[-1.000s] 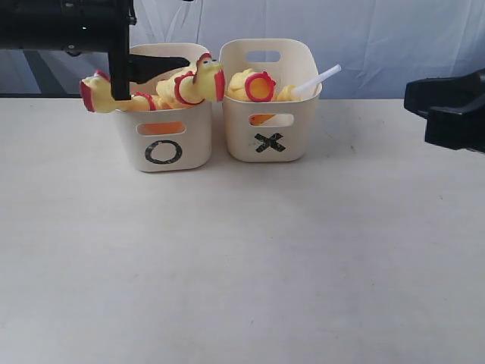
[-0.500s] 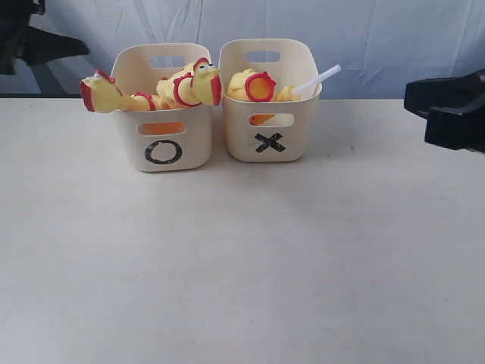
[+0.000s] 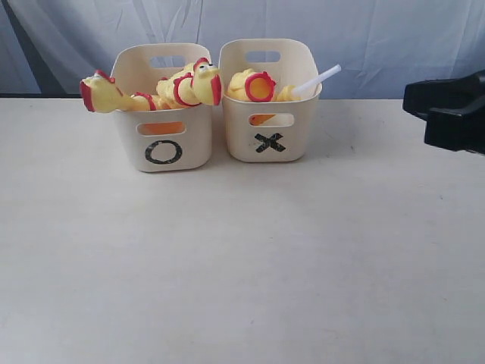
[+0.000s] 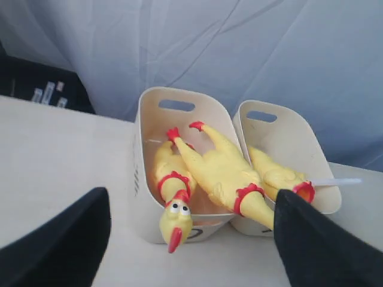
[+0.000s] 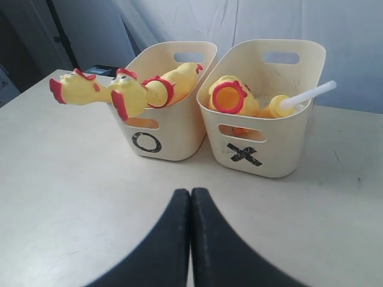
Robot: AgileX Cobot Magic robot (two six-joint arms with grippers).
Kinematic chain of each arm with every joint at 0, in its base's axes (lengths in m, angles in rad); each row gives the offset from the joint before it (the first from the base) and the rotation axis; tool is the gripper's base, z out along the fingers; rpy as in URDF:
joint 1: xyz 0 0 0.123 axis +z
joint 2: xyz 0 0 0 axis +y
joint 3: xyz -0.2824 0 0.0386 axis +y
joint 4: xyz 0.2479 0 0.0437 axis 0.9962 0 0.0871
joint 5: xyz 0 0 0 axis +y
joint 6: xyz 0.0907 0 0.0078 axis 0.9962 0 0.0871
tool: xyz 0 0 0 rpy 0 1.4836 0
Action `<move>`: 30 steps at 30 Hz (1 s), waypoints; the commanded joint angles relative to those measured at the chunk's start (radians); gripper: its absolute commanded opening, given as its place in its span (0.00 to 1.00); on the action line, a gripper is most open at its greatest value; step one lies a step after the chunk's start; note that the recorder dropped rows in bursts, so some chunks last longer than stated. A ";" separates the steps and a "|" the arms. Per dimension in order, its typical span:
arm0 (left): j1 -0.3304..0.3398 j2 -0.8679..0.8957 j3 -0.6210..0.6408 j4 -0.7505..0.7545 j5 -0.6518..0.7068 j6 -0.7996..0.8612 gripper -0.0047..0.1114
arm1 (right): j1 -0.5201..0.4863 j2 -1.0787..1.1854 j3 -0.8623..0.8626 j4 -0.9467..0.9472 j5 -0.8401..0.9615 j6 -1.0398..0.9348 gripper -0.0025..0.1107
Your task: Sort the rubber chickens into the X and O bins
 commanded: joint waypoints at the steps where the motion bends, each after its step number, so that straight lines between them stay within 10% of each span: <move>1: 0.005 -0.112 0.008 0.067 0.006 0.003 0.65 | -0.002 -0.006 0.005 0.002 -0.002 -0.003 0.01; 21: 0.005 -0.437 0.417 0.038 0.056 0.030 0.65 | -0.002 -0.006 0.005 -0.005 0.000 -0.001 0.01; 30: 0.005 -0.437 0.466 0.194 0.053 0.033 0.06 | -0.002 -0.006 0.005 -0.005 0.000 -0.001 0.01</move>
